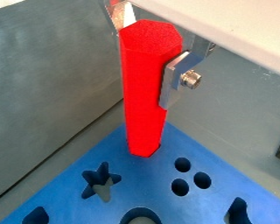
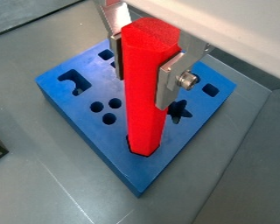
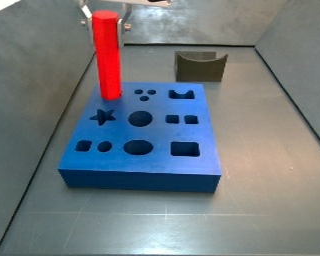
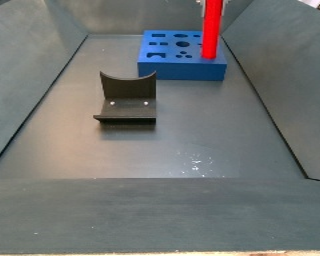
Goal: Pick up the hexagon object. Move up. Move to above the board. Insert the hexagon object.
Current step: Insert the hexagon object.
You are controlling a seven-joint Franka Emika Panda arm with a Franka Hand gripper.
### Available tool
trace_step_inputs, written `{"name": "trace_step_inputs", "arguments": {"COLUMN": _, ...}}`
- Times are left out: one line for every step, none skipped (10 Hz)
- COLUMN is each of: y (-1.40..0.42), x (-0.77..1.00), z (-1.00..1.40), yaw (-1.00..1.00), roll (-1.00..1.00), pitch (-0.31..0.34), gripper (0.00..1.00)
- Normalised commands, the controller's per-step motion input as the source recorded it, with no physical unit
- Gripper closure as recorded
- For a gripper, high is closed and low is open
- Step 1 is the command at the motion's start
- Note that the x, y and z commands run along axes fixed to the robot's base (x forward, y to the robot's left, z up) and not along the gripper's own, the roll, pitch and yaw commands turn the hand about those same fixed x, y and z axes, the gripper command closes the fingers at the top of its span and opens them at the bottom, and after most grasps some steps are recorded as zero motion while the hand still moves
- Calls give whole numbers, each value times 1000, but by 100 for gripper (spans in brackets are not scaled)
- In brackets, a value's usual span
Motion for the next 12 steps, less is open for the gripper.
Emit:
{"name": "trace_step_inputs", "arguments": {"y": 137, "x": 0, "z": -100, "yaw": 0, "roll": 10, "pitch": 0, "gripper": 100}}
{"name": "trace_step_inputs", "arguments": {"y": 0, "x": 20, "z": -237, "yaw": 0, "roll": -51, "pitch": -17, "gripper": 100}}
{"name": "trace_step_inputs", "arguments": {"y": 249, "x": 223, "z": -266, "yaw": 0, "roll": -260, "pitch": -51, "gripper": 100}}
{"name": "trace_step_inputs", "arguments": {"y": 600, "x": 474, "z": 91, "yaw": 0, "roll": -346, "pitch": 74, "gripper": 100}}
{"name": "trace_step_inputs", "arguments": {"y": 46, "x": 0, "z": 49, "yaw": 0, "roll": -57, "pitch": 0, "gripper": 100}}
{"name": "trace_step_inputs", "arguments": {"y": -46, "x": 0, "z": 0, "yaw": 0, "roll": 0, "pitch": 0, "gripper": 100}}
{"name": "trace_step_inputs", "arguments": {"y": -31, "x": -314, "z": -666, "yaw": 0, "roll": 31, "pitch": -314, "gripper": 100}}
{"name": "trace_step_inputs", "arguments": {"y": -57, "x": -386, "z": -757, "yaw": 0, "roll": 49, "pitch": -274, "gripper": 100}}
{"name": "trace_step_inputs", "arguments": {"y": -9, "x": -340, "z": -689, "yaw": 0, "roll": -1, "pitch": -297, "gripper": 100}}
{"name": "trace_step_inputs", "arguments": {"y": 0, "x": -249, "z": -549, "yaw": 0, "roll": -100, "pitch": -337, "gripper": 100}}
{"name": "trace_step_inputs", "arguments": {"y": 0, "x": -197, "z": -511, "yaw": 0, "roll": -106, "pitch": -354, "gripper": 100}}
{"name": "trace_step_inputs", "arguments": {"y": 0, "x": -149, "z": -706, "yaw": -11, "roll": 0, "pitch": -286, "gripper": 100}}
